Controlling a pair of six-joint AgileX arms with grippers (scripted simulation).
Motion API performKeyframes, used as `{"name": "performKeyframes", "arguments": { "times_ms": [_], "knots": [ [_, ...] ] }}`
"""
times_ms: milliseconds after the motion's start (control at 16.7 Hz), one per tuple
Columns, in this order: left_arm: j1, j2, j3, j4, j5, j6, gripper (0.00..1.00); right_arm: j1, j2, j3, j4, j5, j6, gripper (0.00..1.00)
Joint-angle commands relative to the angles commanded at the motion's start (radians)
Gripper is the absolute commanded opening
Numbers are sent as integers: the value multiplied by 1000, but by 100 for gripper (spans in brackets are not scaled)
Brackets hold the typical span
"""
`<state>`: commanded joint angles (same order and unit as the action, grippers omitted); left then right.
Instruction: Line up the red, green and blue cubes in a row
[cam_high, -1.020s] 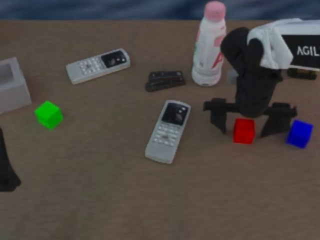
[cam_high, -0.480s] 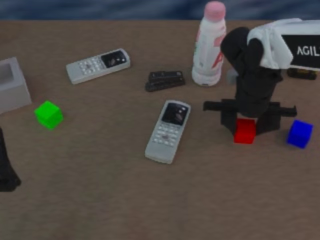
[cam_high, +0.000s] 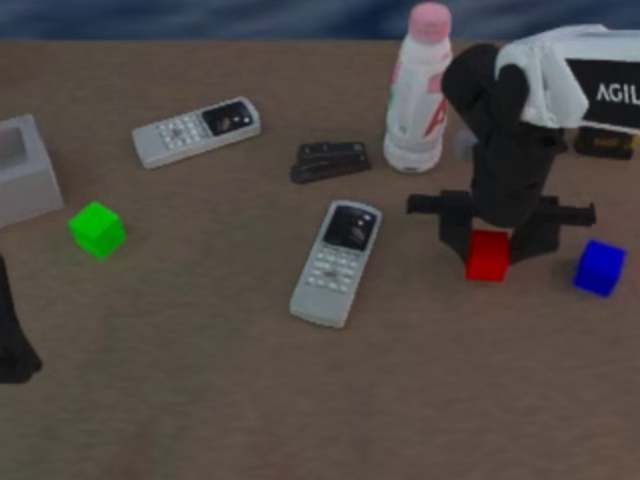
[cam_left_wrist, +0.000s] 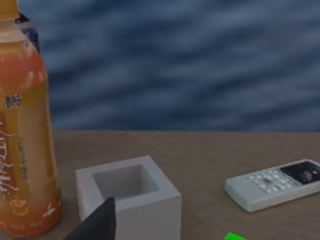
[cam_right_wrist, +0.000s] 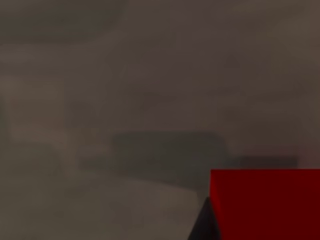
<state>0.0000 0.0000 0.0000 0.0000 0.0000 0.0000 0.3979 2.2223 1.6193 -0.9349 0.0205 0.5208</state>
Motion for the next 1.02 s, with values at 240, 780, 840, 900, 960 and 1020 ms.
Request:
{"name": "performKeyframes", "arguments": {
  "times_ms": [240, 780, 840, 900, 960, 1020],
  "knots": [
    [0, 0, 0, 0, 0, 0, 100, 4, -45, 90, -149, 0, 0, 0],
    [0, 0, 0, 0, 0, 0, 100, 38, -41, 162, -216, 0, 32, 0],
    [0, 0, 0, 0, 0, 0, 100, 71, -22, 195, -234, 1, 59, 0],
    [0, 0, 0, 0, 0, 0, 100, 111, 0, 238, -255, 2, 92, 0],
    [0, 0, 0, 0, 0, 0, 100, 157, 26, 287, -280, 4, 130, 0],
    [0, 0, 0, 0, 0, 0, 100, 209, 53, 339, -308, 5, 171, 0]
  ]
}}
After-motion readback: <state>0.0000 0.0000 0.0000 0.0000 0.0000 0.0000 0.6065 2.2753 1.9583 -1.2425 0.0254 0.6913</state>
